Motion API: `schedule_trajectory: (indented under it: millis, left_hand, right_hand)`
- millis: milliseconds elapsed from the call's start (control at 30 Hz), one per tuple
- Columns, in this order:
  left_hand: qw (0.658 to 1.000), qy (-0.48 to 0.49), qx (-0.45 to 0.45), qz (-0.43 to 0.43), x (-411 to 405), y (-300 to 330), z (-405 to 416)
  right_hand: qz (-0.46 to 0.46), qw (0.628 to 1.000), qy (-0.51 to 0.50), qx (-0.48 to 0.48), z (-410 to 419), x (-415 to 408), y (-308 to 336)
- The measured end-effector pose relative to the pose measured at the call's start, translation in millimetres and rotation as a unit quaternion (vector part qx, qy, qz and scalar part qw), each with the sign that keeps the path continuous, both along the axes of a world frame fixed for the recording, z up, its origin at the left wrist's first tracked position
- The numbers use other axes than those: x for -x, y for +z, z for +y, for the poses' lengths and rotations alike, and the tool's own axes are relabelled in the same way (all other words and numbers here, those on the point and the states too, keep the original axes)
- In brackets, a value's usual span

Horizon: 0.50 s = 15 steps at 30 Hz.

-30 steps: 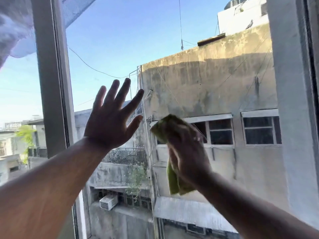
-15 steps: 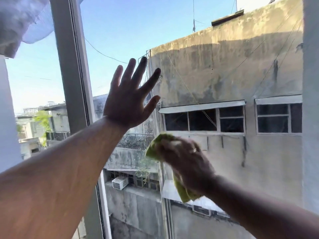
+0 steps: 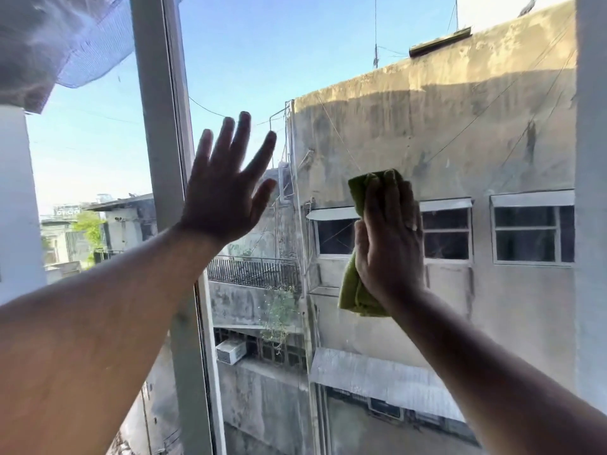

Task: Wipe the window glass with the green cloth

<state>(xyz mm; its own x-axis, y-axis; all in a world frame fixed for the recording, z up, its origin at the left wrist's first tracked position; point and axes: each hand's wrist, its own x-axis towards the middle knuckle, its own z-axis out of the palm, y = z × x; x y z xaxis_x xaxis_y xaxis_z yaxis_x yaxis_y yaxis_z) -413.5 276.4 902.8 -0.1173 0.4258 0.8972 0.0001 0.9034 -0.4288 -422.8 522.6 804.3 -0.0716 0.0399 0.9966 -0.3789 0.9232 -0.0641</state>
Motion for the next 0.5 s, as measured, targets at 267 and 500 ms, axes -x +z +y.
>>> schedule_trajectory:
  millis: [267,500]
  left_hand:
    - [0.999,-0.029,-0.029,-0.019,6,-2,-7]
    - [0.999,-0.033,-0.031,-0.015,8,-3,-6]
  right_hand:
    - [0.027,0.875,-0.045,-0.482,-12,-2,-42]
    - [0.020,0.999,-0.022,0.027,27,6,55]
